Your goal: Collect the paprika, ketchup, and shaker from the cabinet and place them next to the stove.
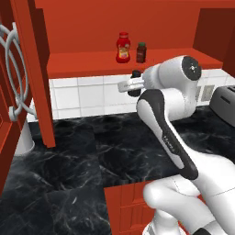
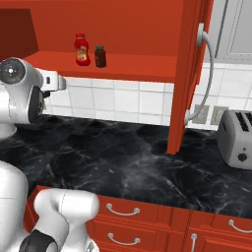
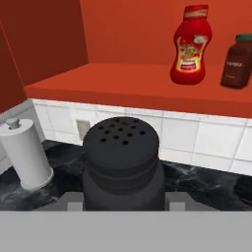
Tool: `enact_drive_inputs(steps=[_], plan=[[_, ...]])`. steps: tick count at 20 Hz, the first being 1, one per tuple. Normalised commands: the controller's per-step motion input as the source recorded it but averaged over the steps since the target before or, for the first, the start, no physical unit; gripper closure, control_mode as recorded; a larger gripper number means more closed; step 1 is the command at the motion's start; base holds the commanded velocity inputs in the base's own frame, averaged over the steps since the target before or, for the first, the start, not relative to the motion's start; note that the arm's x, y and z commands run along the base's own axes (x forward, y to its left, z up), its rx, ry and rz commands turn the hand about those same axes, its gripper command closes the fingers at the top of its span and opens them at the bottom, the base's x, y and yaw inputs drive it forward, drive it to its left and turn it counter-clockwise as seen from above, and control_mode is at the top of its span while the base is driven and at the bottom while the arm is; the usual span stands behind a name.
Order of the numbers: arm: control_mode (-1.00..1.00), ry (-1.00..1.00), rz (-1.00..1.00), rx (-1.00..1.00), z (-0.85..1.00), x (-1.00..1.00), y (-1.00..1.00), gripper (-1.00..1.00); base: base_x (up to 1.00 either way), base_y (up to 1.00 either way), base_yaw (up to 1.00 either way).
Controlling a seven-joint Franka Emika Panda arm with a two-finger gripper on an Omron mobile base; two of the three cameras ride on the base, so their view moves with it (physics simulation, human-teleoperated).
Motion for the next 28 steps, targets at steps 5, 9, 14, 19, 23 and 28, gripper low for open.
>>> enact_drive_inputs(steps=[5,9,14,19,23,28], plan=[[-1.00,0.02,0.16,0.00,-0.41,-0.64,-0.05,1.00,0.00,0.00,0.00],[1.00,0.00,0.00,0.00,0.00,0.00,0.00,1.00,-0.62,-0.04,0.27],[1.00,0.00,0.00,0.00,0.00,0.00,0.00,1.00,-0.67,0.00,0.36],[1.00,0.00,0.00,0.00,0.00,0.00,0.00,1.00,-0.78,-0.24,0.33],[1.00,0.00,0.00,0.00,0.00,0.00,0.00,1.00,-0.71,-0.34,0.37],[1.00,0.00,0.00,0.00,0.00,0.00,0.00,1.00,-0.69,-0.35,0.38]])
